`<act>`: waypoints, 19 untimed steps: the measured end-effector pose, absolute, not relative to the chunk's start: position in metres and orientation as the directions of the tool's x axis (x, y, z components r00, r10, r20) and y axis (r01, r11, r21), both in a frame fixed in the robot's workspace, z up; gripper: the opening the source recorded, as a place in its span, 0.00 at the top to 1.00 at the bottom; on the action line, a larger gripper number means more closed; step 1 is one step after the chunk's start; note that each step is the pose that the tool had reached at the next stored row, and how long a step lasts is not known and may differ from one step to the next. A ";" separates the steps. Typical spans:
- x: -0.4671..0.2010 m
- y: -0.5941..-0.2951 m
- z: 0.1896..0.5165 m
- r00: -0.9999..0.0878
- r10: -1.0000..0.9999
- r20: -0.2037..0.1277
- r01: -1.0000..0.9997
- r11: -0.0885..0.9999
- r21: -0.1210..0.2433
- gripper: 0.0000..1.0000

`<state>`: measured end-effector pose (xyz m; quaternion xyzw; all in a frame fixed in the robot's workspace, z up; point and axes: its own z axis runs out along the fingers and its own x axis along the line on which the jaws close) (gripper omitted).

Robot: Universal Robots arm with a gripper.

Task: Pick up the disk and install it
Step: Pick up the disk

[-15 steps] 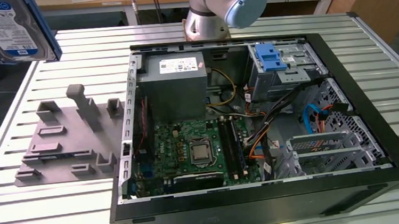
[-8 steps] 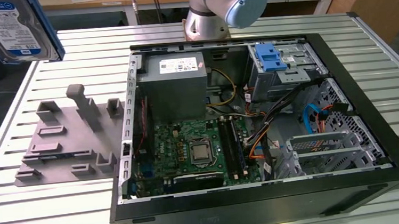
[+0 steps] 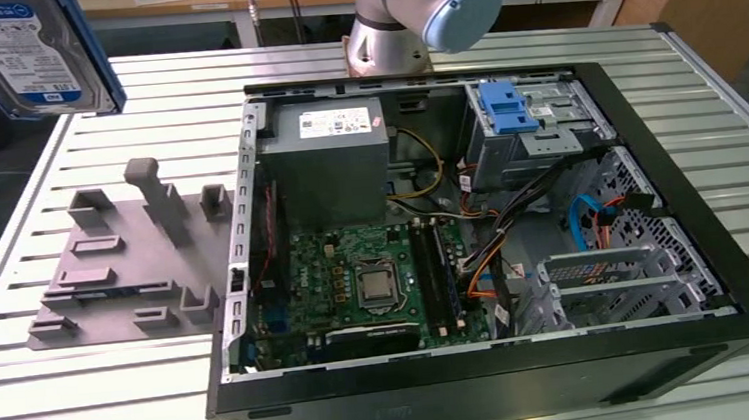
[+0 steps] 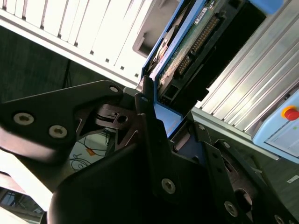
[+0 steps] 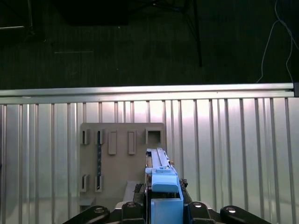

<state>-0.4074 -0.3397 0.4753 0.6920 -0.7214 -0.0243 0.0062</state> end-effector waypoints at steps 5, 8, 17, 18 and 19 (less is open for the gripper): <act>-0.404 -0.340 0.475 -0.042 -0.999 -0.025 -0.998 0.041 0.044 0.63; -0.402 -0.340 0.475 -0.042 -0.999 -0.025 -0.998 0.041 0.044 0.63; -0.397 -0.340 0.475 -0.042 -0.999 -0.025 -0.998 0.041 0.044 0.63; -0.396 -0.340 0.475 -0.042 -0.999 -0.025 -0.998 0.041 0.044 0.63; -0.395 -0.340 0.475 -0.042 -0.999 -0.025 -0.998 0.041 0.044 0.63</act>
